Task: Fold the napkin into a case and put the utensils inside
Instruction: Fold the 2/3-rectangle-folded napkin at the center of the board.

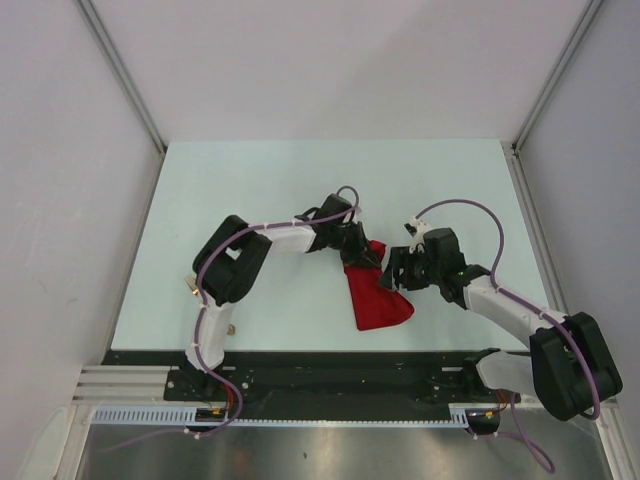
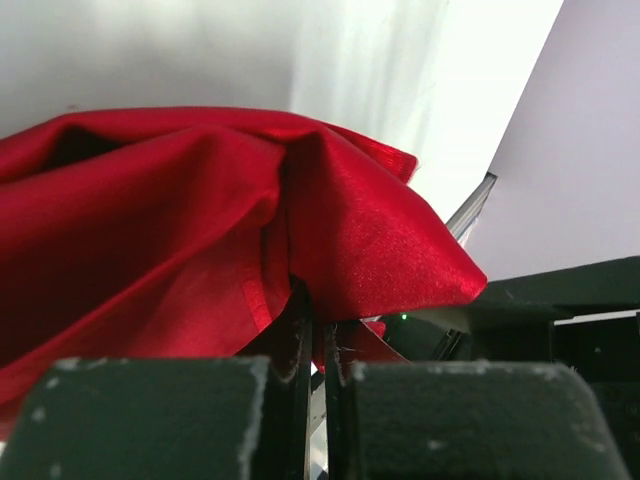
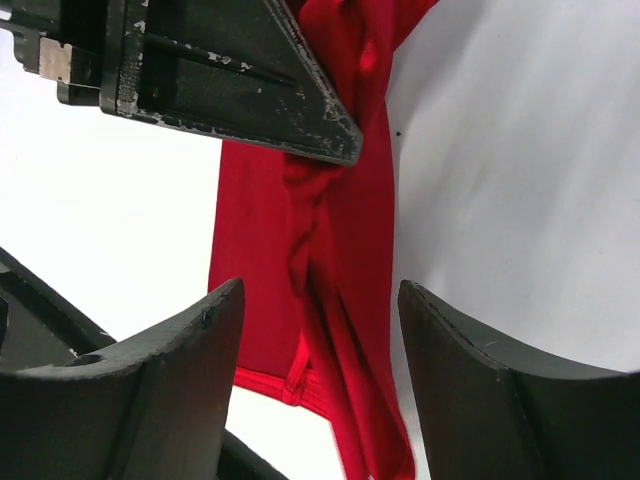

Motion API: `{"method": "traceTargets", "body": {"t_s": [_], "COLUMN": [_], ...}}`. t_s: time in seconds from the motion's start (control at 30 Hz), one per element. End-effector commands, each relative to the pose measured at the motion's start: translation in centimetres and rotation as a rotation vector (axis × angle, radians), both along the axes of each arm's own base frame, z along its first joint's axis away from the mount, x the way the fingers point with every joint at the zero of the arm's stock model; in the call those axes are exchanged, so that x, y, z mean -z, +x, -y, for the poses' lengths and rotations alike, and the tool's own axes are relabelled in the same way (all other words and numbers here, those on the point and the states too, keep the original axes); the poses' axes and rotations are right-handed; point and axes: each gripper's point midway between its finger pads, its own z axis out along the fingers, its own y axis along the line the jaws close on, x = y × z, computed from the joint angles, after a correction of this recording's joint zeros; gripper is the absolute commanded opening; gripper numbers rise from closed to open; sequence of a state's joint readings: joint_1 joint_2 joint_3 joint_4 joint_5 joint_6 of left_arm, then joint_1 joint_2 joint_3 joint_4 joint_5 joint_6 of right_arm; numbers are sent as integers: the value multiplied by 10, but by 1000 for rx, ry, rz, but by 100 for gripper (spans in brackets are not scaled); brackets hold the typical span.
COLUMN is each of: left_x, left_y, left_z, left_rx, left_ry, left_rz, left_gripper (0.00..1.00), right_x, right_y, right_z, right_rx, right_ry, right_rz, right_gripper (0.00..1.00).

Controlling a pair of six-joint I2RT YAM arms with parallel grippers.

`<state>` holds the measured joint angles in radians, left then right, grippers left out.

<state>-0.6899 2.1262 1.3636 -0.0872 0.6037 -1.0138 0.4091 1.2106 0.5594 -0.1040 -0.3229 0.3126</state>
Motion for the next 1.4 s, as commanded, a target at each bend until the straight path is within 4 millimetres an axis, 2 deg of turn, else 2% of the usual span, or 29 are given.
{"method": "traceTargets", "body": {"t_s": [0.0,0.13,0.43,0.6,0.73,0.93,1.07,1.23,1.27,1.37], "left_x": [-36,-42,-41,-38,-36,-35,-32,-36,-36,-38], "left_y": [3,5,4,1,2,1,2,8,9,12], "left_z": [-1,-1,-6,-7,-11,-14,-18,-25,-27,-32], "left_rx": [40,52,62,82,87,85,87,66,65,56], "left_ry": [-94,-121,-164,-176,-168,-155,-126,-81,-75,-48], "left_rz": [69,78,84,81,88,99,117,160,166,189], "left_gripper": [0,0,0,0,0,0,2,17,25,37], "right_x": [-11,-8,-2,-5,-14,-13,-12,-8,-6,-4], "right_y": [8,0,-17,-18,-20,-19,-17,-12,-12,-10], "right_z": [-3,-6,-20,-22,-33,-51,-61,-71,-72,-76], "right_rx": [21,17,-2,0,-7,-29,-8,21,26,52], "right_ry": [21,3,-24,-32,-20,9,18,50,49,73], "right_rz": [56,53,58,62,64,33,20,8,4,-8], "right_gripper": [67,63,50,34,21,4,0,0,0,0]}}
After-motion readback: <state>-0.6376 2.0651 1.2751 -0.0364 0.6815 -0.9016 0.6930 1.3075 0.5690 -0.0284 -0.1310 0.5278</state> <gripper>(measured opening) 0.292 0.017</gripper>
